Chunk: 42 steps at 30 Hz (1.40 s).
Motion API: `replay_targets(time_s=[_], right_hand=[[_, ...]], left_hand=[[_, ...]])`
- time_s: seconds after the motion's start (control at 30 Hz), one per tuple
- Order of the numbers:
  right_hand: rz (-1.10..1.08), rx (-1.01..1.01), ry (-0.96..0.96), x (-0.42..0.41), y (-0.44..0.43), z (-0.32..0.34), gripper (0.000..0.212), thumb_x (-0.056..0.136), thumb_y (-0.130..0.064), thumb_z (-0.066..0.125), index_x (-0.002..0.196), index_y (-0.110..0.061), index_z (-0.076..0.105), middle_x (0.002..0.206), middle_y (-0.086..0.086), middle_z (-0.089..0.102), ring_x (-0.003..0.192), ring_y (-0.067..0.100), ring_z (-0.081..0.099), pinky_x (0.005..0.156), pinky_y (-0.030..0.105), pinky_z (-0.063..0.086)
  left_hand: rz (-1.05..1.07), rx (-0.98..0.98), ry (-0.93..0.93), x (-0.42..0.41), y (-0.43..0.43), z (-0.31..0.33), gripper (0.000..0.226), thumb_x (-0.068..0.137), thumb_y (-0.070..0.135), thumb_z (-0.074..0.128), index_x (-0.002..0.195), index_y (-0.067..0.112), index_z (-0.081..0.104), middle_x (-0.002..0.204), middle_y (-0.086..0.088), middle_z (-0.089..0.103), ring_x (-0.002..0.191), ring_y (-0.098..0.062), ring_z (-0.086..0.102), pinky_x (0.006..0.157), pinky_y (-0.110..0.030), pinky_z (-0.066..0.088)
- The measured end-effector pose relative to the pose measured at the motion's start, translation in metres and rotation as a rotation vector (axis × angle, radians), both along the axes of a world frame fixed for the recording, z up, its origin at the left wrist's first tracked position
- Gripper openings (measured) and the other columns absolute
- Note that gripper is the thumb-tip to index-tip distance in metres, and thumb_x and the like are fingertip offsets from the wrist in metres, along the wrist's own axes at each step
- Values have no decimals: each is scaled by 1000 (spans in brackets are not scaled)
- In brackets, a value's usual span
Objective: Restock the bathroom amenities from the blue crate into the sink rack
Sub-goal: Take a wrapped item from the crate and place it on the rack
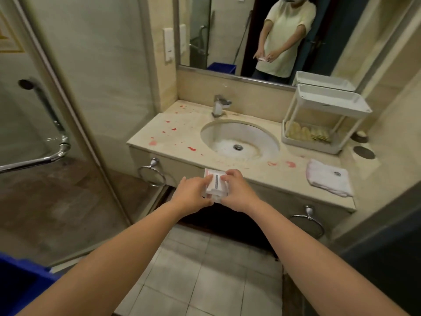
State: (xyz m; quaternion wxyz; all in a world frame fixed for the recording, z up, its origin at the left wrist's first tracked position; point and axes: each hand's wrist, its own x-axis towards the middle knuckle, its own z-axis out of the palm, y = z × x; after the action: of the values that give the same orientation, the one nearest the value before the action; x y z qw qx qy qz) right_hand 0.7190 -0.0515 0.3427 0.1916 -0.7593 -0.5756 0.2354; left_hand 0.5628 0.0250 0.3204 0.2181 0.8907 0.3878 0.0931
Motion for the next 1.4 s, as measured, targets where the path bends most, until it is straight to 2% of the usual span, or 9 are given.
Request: replay_targets(time_s=[0.1,0.23,0.47,0.6,0.7,0.83,1.07,1.3,1.4], right_hand=[[-47,17,-26,33,-10,1,70,76,-34,72,138,-10,48,150,0,25,120,21,50,92,29,44],[-130,25,-23,70,-25,-1,68,77,-29,71,139,-12,48,150,2,26,125,22,49,100,34,44],[-346,67,16,123,-38,-10,60,76,-27,77,131,-18,55,153,2,34,133,19,45,106,31,38],[-489,120,48,156,-33,-13,51,75,-18,76,123,-15,61,140,3,49,128,19,50,104,36,43],[-570,144,58,184,-25,-12,47,73,-13,76,118,-13,63,130,3,55,121,19,55,100,32,45],[-654,157,34,223,-7,-7,52,73,-8,74,123,-14,62,139,2,48,126,17,52,102,27,41],[-705,142,-26,274,14,-3,65,72,-12,76,133,-15,55,145,-3,36,124,13,49,95,20,38],[-747,154,-47,318,24,-2,62,76,-12,72,135,-18,55,141,-8,38,118,12,51,89,21,40],[-738,162,-58,342,31,-3,60,77,-11,72,134,-17,55,139,-7,40,117,13,52,95,26,44]], left_hand=[[-43,43,14,38,-2,1,77,83,40,69,150,24,34,129,4,60,124,-17,52,117,-49,16],[-105,23,-44,80,-4,2,75,83,41,70,149,24,38,135,6,58,128,-13,49,119,-49,12],[-238,-21,-96,145,4,0,72,83,40,71,147,25,41,139,6,56,129,-13,49,119,-44,11],[-305,-57,-155,187,17,-3,68,81,38,73,143,25,47,134,7,60,122,-15,51,117,-44,24],[-367,-59,-168,224,33,-2,66,80,37,74,141,23,51,131,7,62,120,-18,53,113,-44,30],[-431,-76,-195,274,60,2,65,79,37,76,138,24,53,125,8,65,115,-15,57,108,-41,36],[-532,-45,-225,342,94,10,57,80,39,74,132,27,58,120,7,67,109,-14,60,79,-27,44],[-560,-53,-218,394,108,11,62,82,44,73,138,28,53,129,8,63,115,-11,59,86,-27,46],[-568,-58,-213,419,115,12,61,83,44,72,138,28,52,130,8,62,115,-10,59,88,-30,49]])
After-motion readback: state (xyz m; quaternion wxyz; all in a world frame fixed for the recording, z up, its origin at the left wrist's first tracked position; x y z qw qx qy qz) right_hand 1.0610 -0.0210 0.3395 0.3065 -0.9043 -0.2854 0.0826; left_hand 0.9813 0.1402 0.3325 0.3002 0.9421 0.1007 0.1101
